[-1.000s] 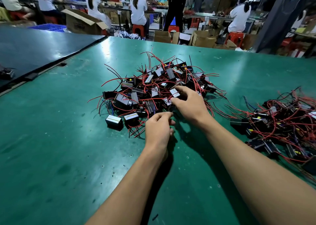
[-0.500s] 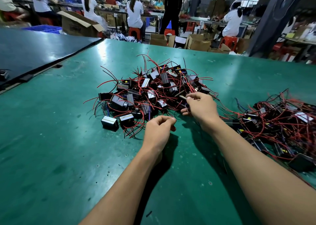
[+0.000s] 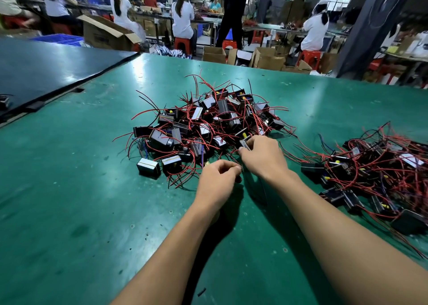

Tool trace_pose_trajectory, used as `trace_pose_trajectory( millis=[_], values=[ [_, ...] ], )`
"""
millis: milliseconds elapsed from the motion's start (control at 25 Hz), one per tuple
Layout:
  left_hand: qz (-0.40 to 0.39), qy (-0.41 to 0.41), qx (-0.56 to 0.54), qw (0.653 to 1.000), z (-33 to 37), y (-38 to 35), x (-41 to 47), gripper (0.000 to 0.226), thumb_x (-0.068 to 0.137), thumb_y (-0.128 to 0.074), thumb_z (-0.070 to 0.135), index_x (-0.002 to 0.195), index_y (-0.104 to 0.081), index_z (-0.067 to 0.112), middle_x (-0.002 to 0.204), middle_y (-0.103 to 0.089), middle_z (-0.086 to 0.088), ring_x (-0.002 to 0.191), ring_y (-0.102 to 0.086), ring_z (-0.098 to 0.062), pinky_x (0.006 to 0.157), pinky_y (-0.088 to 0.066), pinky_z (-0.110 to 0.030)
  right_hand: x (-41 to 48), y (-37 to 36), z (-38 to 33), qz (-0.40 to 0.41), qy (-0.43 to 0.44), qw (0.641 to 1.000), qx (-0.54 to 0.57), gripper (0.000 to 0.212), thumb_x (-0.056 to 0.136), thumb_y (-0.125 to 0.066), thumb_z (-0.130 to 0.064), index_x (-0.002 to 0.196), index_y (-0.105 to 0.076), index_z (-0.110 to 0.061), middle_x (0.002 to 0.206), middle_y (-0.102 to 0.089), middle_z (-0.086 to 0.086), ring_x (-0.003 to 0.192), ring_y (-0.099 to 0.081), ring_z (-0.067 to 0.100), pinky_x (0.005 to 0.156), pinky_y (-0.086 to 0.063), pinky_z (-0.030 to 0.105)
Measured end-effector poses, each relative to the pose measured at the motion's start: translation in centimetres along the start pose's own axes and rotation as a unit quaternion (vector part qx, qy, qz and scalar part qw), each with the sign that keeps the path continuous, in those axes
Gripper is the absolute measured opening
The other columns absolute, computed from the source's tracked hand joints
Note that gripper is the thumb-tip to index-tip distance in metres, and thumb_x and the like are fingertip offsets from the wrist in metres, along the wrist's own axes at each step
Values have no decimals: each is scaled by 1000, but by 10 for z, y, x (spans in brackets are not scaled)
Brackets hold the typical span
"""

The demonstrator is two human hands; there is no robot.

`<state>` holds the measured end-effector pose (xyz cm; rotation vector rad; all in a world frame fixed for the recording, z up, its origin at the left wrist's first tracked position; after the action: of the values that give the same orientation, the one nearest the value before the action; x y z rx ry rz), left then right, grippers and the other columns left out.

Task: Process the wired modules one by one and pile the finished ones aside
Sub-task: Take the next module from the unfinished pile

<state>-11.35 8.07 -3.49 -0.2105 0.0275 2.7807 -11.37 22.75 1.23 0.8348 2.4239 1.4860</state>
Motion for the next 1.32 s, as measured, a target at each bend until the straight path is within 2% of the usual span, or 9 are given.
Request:
trace_pose_trajectory(
  millis=[120,280,440,600,760,880,1000,1120,1320],
  values=[
    [14,7,-22,1000,-1,1,1,13,94,-61,11,83,-69,11,68,-65,-3,50,-54,-12,42,-39,-17,-3,0,14,-40,-76,979,187,24,87,-68,-30,79,-73,-8,85,-72,15,80,-64,32,75,-55,39],
    [42,8,-43,998,-2,6,1,12,95,-59,14,88,-67,8,72,-65,-7,41,-51,-9,39,-37,-16,-23,-8,23,-141,-166,896,388,13,88,-71,-20,83,-70,-8,82,-66,10,56,-61,18,50,-48,24],
    [-22,8,-64,998,1,-2,0,23,94,-63,32,85,-72,13,81,-73,-10,61,-58,-19,51,-37,-24,-39,-3,27,-211,-139,909,330,21,86,-74,-34,95,-76,-15,101,-71,1,79,-63,15,59,-45,25],
    [-62,18,-96,993,0,-10,-4,20,94,-65,24,93,-69,4,80,-72,-14,61,-64,-18,54,-54,-25,-46,6,22,-206,-44,954,214,13,84,-76,-32,82,-75,-20,73,-67,-8,67,-53,9,57,-36,23],
    [-70,29,-131,988,-1,-8,-5,19,93,-65,12,102,-63,-4,79,-70,-12,56,-64,-17,50,-53,-22,-42,15,21,-330,-55,915,227,26,86,-75,-36,104,-76,-18,98,-75,1,73,-65,10,61,-46,23],
    [-78,26,-128,988,0,-8,-6,10,91,-66,5,100,-63,2,79,-71,-11,58,-64,-18,52,-54,-24,-8,25,23,-202,-64,961,176,13,94,-68,-31,94,-70,-18,86,-75,6,59,-67,12,50,-46,21],
    [-70,25,-116,990,-1,-8,-3,9,89,-65,1,97,-64,5,80,-70,-15,60,-61,-23,53,-54,-25,20,30,14,-35,-41,998,14,24,87,-68,-44,84,-64,-20,94,-73,8,87,-70,26,76,-54,34],
    [-67,33,-104,992,-3,-8,0,14,88,-65,-2,100,-64,5,83,-63,-22,71,-52,-30,50,-50,-25,32,18,12,-3,-63,997,-37,48,81,-71,-56,107,-61,-17,114,-68,10,111,-61,32,89,-45,39],
    [-67,17,-72,995,-2,-10,0,14,86,-66,-2,96,-64,7,77,-66,-15,71,-58,-27,67,-47,-38,38,-4,15,-25,-83,996,-24,64,78,-74,-61,128,-58,-25,138,-54,12,129,-50,34,101,-39,43]
  ],
)
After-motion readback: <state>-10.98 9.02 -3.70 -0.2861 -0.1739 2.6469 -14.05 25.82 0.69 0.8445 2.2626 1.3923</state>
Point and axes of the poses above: each hand's wrist, its own x-axis towards the middle knuckle, its own y-axis out of the back of the hand, z = x × y, the point moved 8 cm from there along x, towards the middle knuckle
